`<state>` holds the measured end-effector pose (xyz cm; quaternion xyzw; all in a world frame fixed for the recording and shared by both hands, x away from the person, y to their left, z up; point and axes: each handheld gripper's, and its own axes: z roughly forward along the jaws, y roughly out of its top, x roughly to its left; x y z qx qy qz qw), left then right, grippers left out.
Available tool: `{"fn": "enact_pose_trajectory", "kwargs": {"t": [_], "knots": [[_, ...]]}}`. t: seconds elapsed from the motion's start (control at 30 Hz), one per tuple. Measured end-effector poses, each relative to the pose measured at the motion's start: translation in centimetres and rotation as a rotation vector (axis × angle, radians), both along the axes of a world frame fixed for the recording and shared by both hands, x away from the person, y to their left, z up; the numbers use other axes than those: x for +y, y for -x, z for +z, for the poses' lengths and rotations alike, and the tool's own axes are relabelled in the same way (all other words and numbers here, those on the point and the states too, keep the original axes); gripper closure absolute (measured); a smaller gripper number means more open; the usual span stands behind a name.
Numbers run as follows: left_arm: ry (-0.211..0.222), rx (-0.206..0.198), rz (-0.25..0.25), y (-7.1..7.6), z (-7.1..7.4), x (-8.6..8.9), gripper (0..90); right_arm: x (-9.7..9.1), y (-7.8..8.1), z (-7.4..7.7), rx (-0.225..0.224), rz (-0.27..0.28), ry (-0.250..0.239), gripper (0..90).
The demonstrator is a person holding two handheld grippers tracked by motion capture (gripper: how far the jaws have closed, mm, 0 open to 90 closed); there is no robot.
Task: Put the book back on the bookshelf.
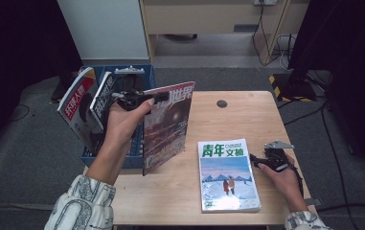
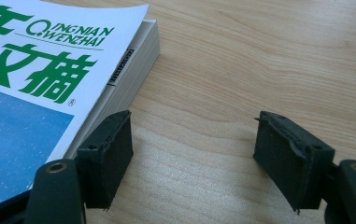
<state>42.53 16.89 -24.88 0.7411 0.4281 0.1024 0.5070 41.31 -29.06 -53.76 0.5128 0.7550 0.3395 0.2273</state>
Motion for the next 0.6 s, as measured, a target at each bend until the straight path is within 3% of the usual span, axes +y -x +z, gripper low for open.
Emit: {"fn": "enact_pose_trajectory", "kwargs": {"t": [0.6], "knots": [[0.01, -0.013, 0.069, 0.8, 0.9, 4.1, 83.8, 0.2, 0.0, 0.0, 0.006, 0.004, -0.004, 25.2]]}}
